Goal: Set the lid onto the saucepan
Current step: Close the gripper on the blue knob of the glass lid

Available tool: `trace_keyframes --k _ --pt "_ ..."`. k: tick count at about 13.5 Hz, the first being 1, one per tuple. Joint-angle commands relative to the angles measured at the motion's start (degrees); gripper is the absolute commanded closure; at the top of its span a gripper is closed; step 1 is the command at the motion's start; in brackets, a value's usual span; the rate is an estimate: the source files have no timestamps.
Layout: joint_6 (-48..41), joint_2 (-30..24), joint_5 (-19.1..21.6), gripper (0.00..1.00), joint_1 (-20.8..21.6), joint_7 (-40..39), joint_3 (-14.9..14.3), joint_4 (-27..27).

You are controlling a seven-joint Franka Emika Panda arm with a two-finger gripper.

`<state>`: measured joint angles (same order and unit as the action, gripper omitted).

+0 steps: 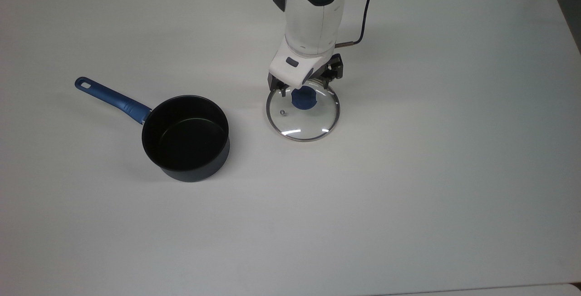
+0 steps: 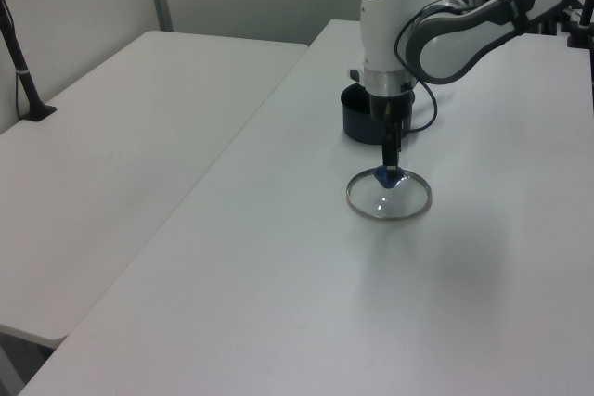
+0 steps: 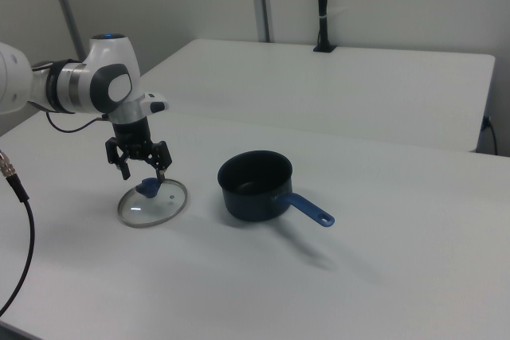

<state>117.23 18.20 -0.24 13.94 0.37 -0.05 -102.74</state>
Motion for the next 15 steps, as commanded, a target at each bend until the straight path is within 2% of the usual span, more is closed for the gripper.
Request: trace_keyframes --k 1,3,5,10,13,15 --pt "3.1 2.0 0.2 0.00 1.0 1.7 -0.5 -0.3" --pt "3.2 2.2 0.2 0.00 1.3 1.7 -0.5 -0.2" --pt "3.2 2.5 -0.1 0.15 1.4 1.7 -0.5 -0.2" --pt "3.3 3.2 -1.4 0.18 1.3 1.7 -0.5 -0.2" --pt "3.4 3.7 -2.0 0.33 1.3 1.7 -0.5 -0.2" --pt "3.6 3.6 -2.1 0.36 1.3 1.6 -0.5 -0.2"
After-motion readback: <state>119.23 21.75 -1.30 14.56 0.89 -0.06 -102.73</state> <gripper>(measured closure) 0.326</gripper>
